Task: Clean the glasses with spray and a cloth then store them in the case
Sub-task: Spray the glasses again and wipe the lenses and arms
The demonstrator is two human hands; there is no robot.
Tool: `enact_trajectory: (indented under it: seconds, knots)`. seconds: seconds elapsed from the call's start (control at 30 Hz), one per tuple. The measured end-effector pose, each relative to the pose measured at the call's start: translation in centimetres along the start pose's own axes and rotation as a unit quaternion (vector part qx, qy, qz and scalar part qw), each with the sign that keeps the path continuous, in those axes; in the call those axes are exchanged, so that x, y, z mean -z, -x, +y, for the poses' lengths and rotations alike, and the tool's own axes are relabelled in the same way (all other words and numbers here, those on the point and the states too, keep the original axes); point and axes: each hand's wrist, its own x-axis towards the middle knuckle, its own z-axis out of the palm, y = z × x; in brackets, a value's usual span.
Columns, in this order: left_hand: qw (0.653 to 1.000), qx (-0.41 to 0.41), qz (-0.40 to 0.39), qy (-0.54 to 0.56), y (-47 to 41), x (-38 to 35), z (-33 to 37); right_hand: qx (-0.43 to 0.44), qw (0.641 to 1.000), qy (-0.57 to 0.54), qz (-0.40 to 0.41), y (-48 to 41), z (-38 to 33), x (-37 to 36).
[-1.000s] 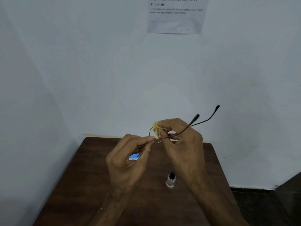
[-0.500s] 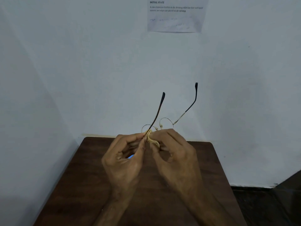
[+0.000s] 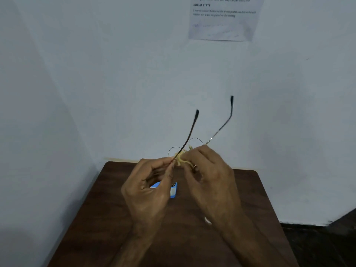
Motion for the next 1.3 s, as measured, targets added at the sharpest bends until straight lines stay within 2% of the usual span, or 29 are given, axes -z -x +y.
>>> enact_trajectory:
  seconds: [0.07,0.2,0.33,0.47,0.57,0.63,0.73,0.87,0.93,1.03,1.17,1.3]
  knots:
    - [1.0,-0.019,-0.005,-0.01,-0.5,0.8,-0.6,0.025,0.999,-0.014,-0.015,-0.5,-0.7,-0.2]
    - [0.997,-0.065,-0.023,-0.04,-1.4,2.1,-1.7,0.0,1.0,-0.009,0.03,-2.2,-1.0,-1.6]
    - [0.99,-0.127,-0.02,-0.061,-2.8,3.8,-2.9,0.022,0.991,-0.131,-0.014,-3.2,-2.5,-2.8]
    - [0.983,-0.163,-0.018,-0.079,-3.4,4.6,-4.6,0.011,0.994,-0.105,0.006,-4.6,-2.7,-3.6]
    - [0.981,-0.171,-0.021,-0.085,-3.9,5.6,-5.1,0.034,0.985,-0.165,-0.037,-4.5,-4.2,-4.1]
    - [0.983,-0.166,-0.029,-0.077,-4.3,6.1,-4.8,0.03,0.987,-0.151,-0.038,-4.6,-4.3,-4.4]
    - [0.981,-0.174,0.0,-0.085,-4.0,6.2,-5.2,-0.013,0.995,-0.103,-0.012,-4.8,-4.1,-4.7]
    - [0.98,-0.184,0.011,-0.072,-4.3,6.6,-4.9,0.025,0.996,-0.084,-0.007,-4.3,-5.8,-4.9]
    - [0.978,-0.194,0.008,-0.07,-4.7,6.9,-4.4,0.009,0.999,-0.04,0.016,-4.5,-5.7,-5.1]
    - [0.982,-0.182,-0.01,-0.054,-4.6,7.0,-5.2,-0.013,0.999,-0.039,0.01,-4.5,-5.7,-5.7]
    - [0.994,-0.106,-0.015,-0.025,-4.7,7.2,-5.7,-0.048,0.991,-0.125,-0.008,-3.4,-7.1,-5.9]
    - [0.998,-0.053,-0.018,-0.011,-4.7,7.7,-5.8,-0.072,0.988,-0.137,-0.025,-1.3,-7.0,-5.8]
